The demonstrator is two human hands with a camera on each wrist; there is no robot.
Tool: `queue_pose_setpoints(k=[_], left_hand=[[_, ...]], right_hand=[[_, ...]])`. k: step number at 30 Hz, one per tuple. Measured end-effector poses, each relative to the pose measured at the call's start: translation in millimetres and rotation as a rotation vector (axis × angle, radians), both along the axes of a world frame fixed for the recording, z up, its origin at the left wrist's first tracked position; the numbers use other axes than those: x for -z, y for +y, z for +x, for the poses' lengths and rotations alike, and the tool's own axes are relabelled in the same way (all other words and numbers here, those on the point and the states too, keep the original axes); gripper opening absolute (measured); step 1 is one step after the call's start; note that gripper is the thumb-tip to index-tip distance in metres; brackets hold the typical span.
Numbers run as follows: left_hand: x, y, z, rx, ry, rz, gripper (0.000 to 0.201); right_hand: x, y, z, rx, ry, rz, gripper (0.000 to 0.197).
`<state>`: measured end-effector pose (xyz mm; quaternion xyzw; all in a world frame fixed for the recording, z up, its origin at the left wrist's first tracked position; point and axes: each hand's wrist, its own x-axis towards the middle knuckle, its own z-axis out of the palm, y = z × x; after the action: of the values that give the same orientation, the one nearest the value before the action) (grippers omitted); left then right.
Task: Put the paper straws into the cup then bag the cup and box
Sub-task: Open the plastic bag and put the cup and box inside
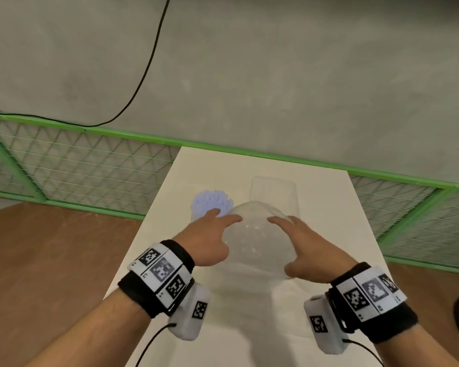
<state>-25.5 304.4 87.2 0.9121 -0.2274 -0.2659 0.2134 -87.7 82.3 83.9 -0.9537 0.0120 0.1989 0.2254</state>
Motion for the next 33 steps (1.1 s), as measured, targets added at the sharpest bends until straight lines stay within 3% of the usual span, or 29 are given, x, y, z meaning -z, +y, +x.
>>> queue_pose_setpoints(k=[2, 4, 10, 14, 17, 21, 23, 26, 30, 33], left_hand=[[9, 0, -2, -0.053, 0.118, -0.154, 0.076], [20, 1, -3, -0.178, 0.210, -0.308, 0.072], [46, 3, -2, -0.368, 0.204, -0.537, 0.022], [60, 6, 4, -0.315, 0.153, -0.385, 0.032], [65, 5, 9, -0.216, 0.237, -0.256, 0.036], [66, 1, 14, -0.162, 0.328, -0.122, 0.036], [62, 1, 14, -0.178, 0.394, -0.048, 0.038], [55, 5, 13, -0.203, 0.520, -0.083, 0.043], [56, 12, 15, -0.258, 0.553, -0.203, 0.048], [57, 16, 13, -0.266, 0.500, -0.307, 0.042]], right_hand=[[5, -2, -3, -0.041, 0.043, 0.070, 0.100], [12, -4, -3, -0.012, 0.038, 0.155, 0.092], [37, 0, 3, 0.198, -0.001, 0.489, 0.048], [56, 1, 8, 0.341, 0.130, 0.659, 0.035], [70, -4, 12, 0.396, 0.167, 0.604, 0.037], [75, -17, 13, 0.268, 0.206, 0.461, 0.021], [69, -18, 9, 0.212, 0.151, 0.488, 0.018], [53, -21, -4, 0.247, -0.091, 0.656, 0.029], [49, -34, -28, 0.035, -0.012, 0.620, 0.072], [59, -37, -34, -0.035, -0.052, 0.543, 0.069]])
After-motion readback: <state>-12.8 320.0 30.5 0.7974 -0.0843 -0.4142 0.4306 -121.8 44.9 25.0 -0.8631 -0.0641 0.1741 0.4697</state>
